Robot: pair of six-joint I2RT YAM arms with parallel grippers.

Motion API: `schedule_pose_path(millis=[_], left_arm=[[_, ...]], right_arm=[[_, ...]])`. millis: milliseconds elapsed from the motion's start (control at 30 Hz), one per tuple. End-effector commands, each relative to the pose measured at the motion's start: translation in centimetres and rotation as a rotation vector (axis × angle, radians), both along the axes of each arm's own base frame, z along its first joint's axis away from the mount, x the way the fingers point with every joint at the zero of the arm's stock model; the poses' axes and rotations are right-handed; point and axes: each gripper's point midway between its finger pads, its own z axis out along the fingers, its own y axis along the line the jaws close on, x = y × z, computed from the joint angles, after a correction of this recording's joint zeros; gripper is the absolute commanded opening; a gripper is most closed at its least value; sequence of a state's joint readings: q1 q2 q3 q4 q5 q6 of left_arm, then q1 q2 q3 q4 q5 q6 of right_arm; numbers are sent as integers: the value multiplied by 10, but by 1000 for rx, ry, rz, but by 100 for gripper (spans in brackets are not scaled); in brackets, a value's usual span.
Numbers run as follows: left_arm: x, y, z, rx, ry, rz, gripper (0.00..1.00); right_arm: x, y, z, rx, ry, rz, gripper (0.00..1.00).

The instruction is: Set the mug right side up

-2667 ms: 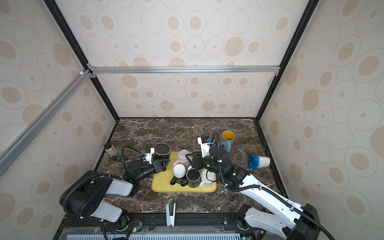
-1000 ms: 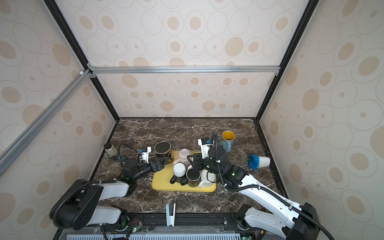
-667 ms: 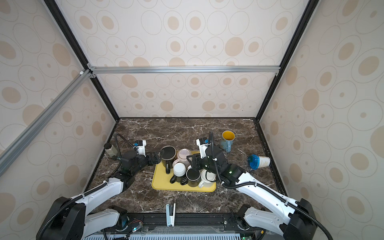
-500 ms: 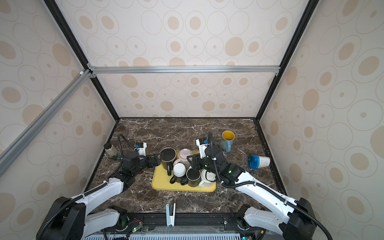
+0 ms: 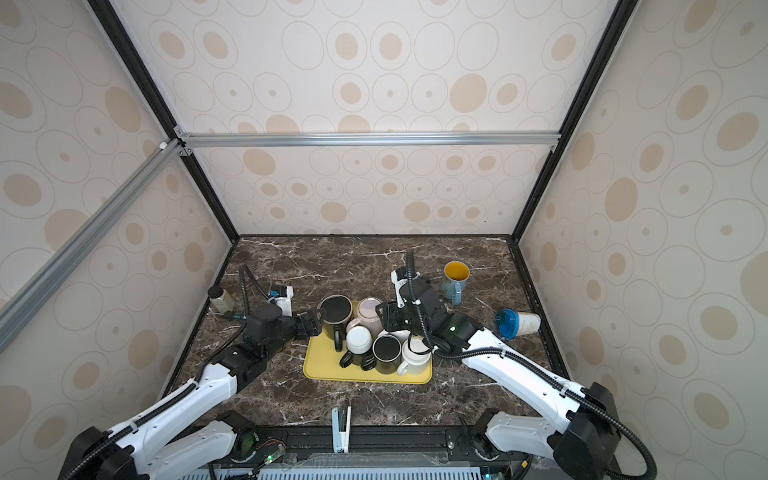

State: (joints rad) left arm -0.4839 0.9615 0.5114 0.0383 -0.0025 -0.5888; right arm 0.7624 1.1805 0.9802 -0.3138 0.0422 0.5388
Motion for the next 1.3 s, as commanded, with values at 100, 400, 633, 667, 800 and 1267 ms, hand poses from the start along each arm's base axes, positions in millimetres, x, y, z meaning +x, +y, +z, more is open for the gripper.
schedule_pose_path(millis=[100, 400, 633, 667, 800, 1267], left_arm=[[-15, -22, 16, -24, 86, -51, 100], [-27, -46, -27, 270, 244, -105, 100], [-21, -41, -40, 315, 255, -54, 94], [-20, -41, -42, 319, 256, -54, 92], [-15, -42, -47, 352, 255, -49, 86], [1, -29, -55, 509, 262, -28, 68]], right_arm=[[3, -21, 2, -79, -1, -83, 44], [2, -32, 1, -110, -5, -114, 44], [1, -35, -1, -111, -17, -120, 44], [1, -35, -1, -111, -18, -119, 44], [2, -33, -2, -113, -19, -112, 44], [1, -33, -1, -114, -14, -108, 44]])
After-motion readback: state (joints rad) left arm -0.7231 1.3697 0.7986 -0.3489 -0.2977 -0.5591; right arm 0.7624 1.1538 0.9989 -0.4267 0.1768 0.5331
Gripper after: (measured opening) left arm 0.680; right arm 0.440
